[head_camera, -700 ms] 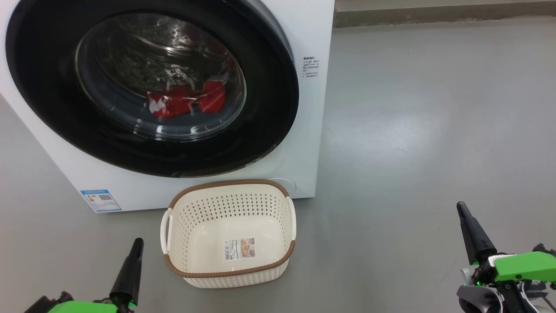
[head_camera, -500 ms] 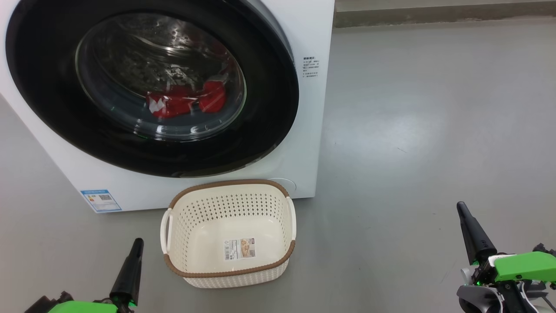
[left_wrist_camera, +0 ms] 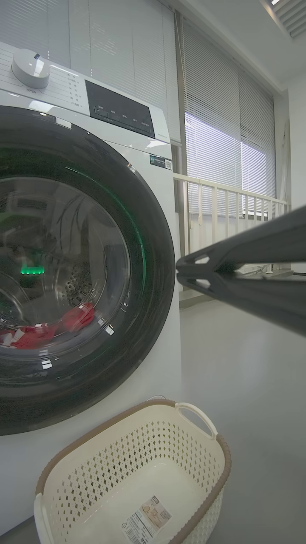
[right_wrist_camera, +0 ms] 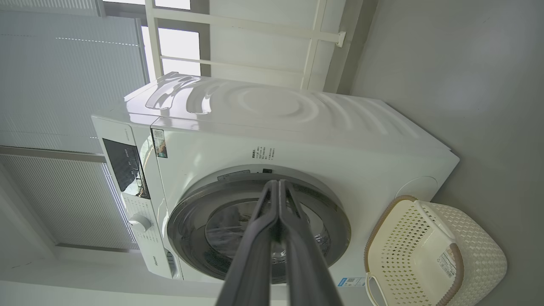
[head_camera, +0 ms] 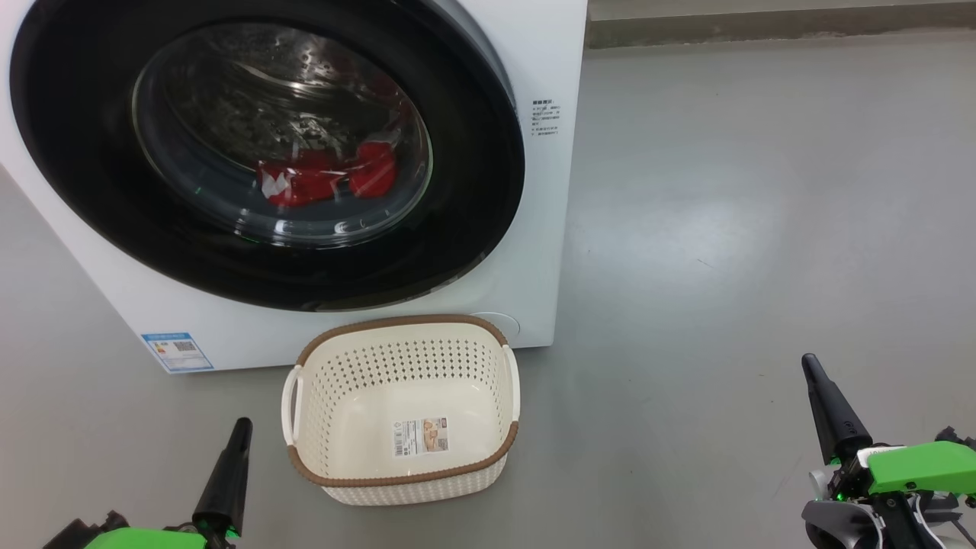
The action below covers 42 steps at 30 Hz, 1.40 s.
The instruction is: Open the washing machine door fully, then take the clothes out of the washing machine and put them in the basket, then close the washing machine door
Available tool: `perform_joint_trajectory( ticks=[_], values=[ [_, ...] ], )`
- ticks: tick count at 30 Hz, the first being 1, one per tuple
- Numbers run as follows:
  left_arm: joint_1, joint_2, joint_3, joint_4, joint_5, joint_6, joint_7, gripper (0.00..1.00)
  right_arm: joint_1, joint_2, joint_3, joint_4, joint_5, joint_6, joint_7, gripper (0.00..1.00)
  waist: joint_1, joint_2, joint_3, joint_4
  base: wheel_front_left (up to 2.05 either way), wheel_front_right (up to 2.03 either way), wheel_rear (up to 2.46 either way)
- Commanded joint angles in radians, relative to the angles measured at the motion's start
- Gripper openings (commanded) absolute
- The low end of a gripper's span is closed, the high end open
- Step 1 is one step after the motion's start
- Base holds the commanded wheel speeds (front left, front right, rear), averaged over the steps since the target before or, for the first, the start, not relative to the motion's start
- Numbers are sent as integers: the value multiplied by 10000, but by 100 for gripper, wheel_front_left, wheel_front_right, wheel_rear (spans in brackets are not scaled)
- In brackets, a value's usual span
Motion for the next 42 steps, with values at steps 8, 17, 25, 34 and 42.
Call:
perform_joint_trajectory(
  ticks=[8, 17, 25, 34, 42],
  values=[
    [401, -116, -127, 634, 3, 8, -11, 100, 430, 228, 154, 666, 1, 0, -22, 100, 0, 0, 6, 0, 0, 0, 0],
    [107, -88, -341, 748, 95, 2, -192, 100, 185, 191, 501, 618, -76, 0, -205, 100, 8, 0, 8, -9, 0, 0, 0],
    [-158, 25, -647, 784, 420, -3, -469, 100, -111, 50, 1029, 656, -529, 1, -513, 100, 0, 0, 48, -19, 0, 0, 0],
    [-476, 151, -859, 803, 1387, 49, -791, 100, -449, 25, 1299, 794, -1364, 1, -796, 100, 0, 0, 96, -16, 0, 0, 0],
    [-659, 145, -920, 748, 2562, 182, -1029, 100, -687, 69, 1319, 885, -2619, 2, -1032, 100, 0, 0, 111, -19, 0, 0, 0]
  ],
)
